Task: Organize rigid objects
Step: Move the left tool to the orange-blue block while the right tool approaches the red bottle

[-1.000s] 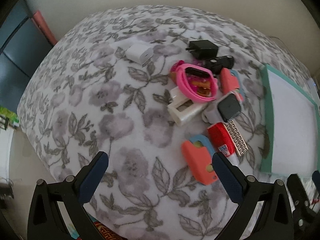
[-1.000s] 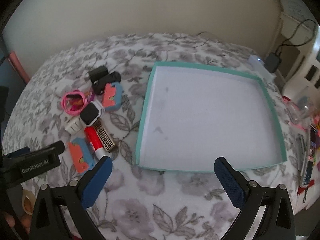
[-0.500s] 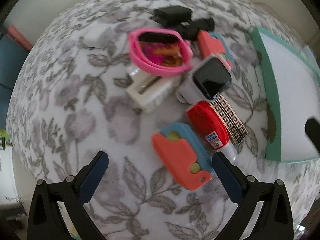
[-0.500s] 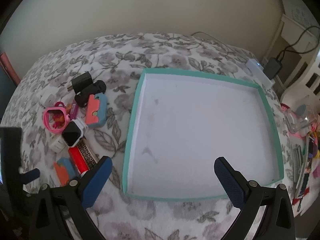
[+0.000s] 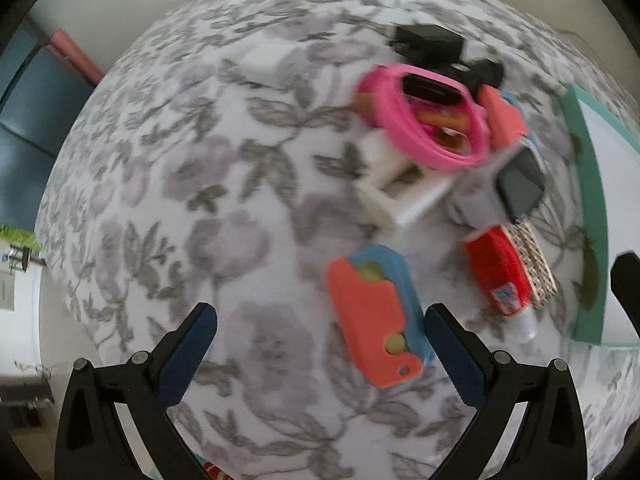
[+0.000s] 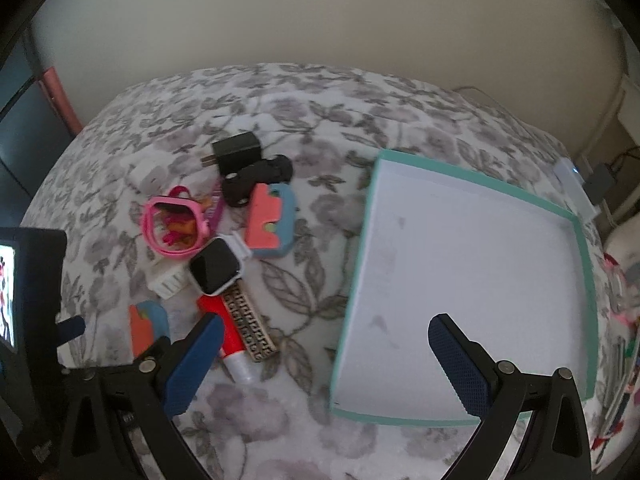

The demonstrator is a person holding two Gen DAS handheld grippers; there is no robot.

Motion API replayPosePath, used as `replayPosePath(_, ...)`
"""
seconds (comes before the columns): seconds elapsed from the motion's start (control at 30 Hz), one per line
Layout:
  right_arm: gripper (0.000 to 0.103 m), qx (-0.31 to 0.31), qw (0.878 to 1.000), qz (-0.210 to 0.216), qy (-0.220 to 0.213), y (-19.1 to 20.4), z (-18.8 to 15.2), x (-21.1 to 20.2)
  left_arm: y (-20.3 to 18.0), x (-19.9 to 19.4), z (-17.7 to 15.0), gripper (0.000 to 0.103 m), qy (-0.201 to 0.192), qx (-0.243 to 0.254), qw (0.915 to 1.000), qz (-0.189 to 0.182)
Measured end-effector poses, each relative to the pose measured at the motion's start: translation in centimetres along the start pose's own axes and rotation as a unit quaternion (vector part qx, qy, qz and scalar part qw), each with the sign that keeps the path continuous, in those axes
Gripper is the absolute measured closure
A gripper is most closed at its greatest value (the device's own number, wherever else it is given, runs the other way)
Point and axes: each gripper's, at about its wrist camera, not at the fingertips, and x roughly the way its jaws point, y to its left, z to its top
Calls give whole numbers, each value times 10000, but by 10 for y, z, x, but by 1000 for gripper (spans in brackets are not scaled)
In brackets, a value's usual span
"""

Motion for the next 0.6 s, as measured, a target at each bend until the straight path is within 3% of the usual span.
replayPosePath(0.3,1,-455,9985,295,46,28,-4,7,34,3,1,0,80,-594,9982,-15)
replayPosePath(0.5,10,-710,9960,488,222,45,-11,18,50,5,-6,0,152,-838,9962,-166)
replayPosePath(0.6,21,-721,9948,647,315,50,-13,23,53,7,-5,0,172,-854,9960,-191)
